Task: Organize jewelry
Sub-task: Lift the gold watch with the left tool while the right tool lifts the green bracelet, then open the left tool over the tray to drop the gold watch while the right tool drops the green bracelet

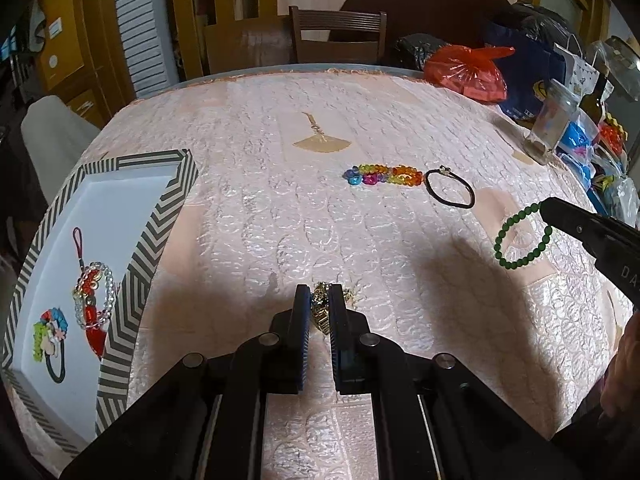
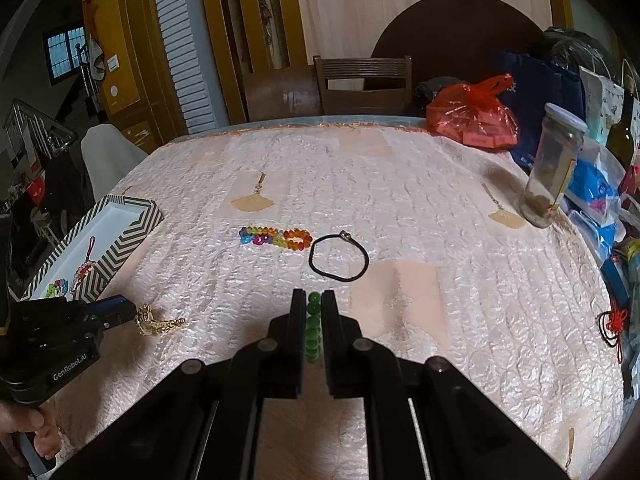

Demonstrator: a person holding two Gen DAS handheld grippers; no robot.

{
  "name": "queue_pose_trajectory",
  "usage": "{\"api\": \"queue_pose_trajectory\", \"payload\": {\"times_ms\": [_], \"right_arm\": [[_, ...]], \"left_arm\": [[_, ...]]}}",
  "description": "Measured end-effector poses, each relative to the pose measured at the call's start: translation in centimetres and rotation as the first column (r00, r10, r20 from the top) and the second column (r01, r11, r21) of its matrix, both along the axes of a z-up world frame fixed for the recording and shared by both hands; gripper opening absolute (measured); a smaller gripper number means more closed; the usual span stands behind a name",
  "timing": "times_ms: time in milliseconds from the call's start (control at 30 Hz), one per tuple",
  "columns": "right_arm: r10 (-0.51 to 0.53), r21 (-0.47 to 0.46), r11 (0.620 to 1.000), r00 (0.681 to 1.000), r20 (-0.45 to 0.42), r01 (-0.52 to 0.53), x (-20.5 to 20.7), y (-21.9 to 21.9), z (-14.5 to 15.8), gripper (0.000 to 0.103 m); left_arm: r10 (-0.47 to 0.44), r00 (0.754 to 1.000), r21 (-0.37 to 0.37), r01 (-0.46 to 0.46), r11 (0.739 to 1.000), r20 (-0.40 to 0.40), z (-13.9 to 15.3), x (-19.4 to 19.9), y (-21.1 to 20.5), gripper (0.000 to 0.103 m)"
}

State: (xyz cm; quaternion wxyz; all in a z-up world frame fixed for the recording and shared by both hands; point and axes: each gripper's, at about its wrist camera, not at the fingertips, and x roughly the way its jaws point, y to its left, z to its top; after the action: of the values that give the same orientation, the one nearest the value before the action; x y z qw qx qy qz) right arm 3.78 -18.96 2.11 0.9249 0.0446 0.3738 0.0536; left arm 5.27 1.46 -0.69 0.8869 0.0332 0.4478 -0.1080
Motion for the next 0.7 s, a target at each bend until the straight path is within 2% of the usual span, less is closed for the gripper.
{"api": "queue_pose_trajectory", "payload": {"times_ms": [700], "right_arm": [[0.070,-0.033,0.997,0.998,0.008,-0.069,2.1,4.9,2.1,0.007]], "left_arm": [[0.084,0.994,-0.022,-0.083,0.996,0.064,3.4,0.9,5.8,0.031]]}}
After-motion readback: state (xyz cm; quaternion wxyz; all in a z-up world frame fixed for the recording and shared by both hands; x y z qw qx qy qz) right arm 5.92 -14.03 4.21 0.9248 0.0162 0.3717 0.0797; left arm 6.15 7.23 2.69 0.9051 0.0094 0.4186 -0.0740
